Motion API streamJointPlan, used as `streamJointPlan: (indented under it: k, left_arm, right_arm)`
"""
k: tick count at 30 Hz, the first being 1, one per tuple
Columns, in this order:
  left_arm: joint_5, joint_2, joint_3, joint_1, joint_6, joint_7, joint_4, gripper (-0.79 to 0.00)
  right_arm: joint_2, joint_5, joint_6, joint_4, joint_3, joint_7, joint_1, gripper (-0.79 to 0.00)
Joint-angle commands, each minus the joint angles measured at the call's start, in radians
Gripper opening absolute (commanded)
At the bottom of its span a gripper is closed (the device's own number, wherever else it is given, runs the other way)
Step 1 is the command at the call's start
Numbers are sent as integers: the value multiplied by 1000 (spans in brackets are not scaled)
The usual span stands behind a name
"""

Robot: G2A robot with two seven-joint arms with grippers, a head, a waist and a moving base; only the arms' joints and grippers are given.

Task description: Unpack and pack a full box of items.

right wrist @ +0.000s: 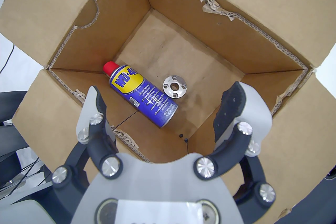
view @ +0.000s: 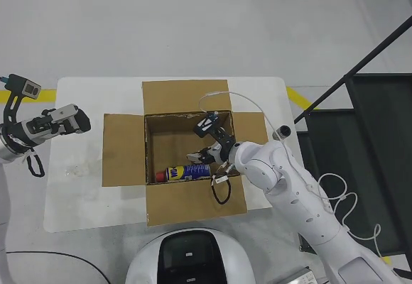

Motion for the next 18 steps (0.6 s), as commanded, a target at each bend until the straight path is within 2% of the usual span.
streamJointPlan:
  k: [1,13,18]
  left_arm:
    - [0,0,0,0,0,0,0,0]
    - [0,0,0,0,0,0,0,0]
    - [0,0,0,0,0,0,0,0]
  right_arm:
    - [0,0,0,0,0,0,0,0]
    - [-5,33,9,26,-12,-4,7,0]
    - [-26,105,91,123,-62,41,77,0]
